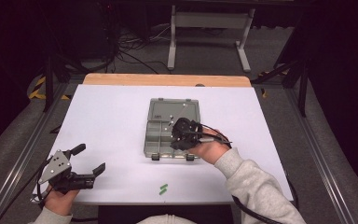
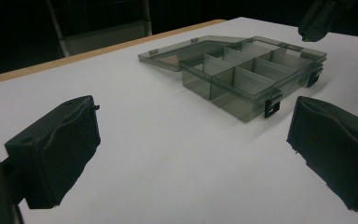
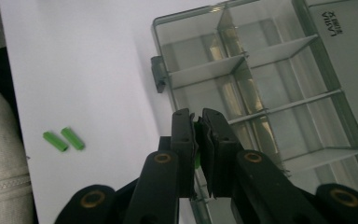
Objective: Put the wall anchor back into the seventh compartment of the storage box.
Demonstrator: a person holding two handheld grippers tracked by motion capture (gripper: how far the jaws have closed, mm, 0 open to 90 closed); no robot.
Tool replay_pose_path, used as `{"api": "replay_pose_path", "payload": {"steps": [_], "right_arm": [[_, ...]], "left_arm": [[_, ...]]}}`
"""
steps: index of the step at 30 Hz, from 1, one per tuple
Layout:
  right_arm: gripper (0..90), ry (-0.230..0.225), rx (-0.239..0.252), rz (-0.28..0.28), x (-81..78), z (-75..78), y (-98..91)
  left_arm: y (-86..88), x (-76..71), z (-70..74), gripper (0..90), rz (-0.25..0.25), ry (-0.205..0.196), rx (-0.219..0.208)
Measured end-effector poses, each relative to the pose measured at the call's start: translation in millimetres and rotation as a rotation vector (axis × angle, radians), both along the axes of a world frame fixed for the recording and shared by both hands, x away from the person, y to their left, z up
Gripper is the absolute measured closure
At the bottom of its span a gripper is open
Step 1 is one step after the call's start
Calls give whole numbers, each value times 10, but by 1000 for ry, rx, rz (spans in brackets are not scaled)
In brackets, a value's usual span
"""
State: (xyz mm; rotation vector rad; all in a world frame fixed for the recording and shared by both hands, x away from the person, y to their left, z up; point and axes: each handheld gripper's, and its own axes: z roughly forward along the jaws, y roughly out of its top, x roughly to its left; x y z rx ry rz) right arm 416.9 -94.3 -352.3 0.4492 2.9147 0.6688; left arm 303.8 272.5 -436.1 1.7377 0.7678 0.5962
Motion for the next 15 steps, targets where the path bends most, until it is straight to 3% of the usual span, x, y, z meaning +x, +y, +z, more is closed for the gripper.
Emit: {"api": "replay_pose_path", "payload": {"steps": [15], "right_arm": [[836,-1,-20,-67,246,-74,-58]], "left_arm": [[8,3,-3,27,5,1,-2]]}}
